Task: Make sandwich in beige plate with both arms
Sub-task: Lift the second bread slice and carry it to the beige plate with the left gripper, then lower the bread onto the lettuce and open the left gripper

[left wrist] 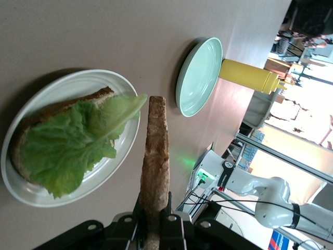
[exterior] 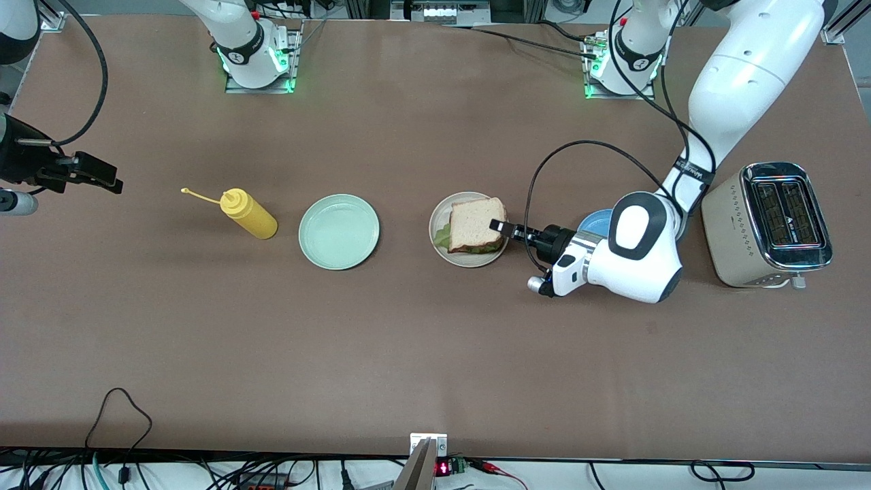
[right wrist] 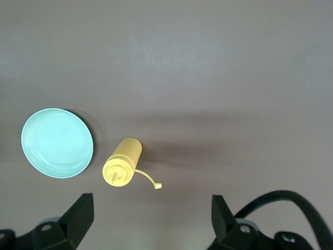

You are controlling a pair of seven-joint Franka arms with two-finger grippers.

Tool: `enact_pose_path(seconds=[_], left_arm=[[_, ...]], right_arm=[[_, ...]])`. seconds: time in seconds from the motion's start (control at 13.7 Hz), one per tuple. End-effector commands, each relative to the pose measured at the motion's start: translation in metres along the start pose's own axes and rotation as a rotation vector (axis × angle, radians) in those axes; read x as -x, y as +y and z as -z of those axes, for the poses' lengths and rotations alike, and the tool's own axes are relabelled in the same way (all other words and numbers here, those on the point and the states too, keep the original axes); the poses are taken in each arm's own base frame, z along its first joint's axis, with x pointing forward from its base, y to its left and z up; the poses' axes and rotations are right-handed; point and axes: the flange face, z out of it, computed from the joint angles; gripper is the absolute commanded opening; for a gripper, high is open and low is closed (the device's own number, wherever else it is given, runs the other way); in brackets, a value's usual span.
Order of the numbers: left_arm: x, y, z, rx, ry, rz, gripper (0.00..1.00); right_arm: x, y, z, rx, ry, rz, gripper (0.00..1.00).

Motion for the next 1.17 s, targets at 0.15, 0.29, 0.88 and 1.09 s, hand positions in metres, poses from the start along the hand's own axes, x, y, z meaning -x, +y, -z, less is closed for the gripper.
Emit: enact_pose_path(seconds=[0.15,0.29,0.88,1.09], left_arm=[[-0.013,-0.041,-0.017,0.070,-0.004,-0.070,0.00],[-0.015,-0.043,-0.021,0.066,0.004,-0.077,0.00],[-0.017,-0.051,-0.028,0.135,0.000,-0.053,0.02],[-0.017,-0.052,-0.031,0.135,-0.002,-0.052,0.02]], right_arm=[[0.003,0.005,0.005,0.006,0.000,0.006,1.00],[0.003,0.004,0.004,0.007,-0.001,0.007,1.00],[0.004,-0.002,0.005,0.006,0.001,0.009,1.00],[0.004,-0.002,0.006,0.008,0.001,0.017,1.00]])
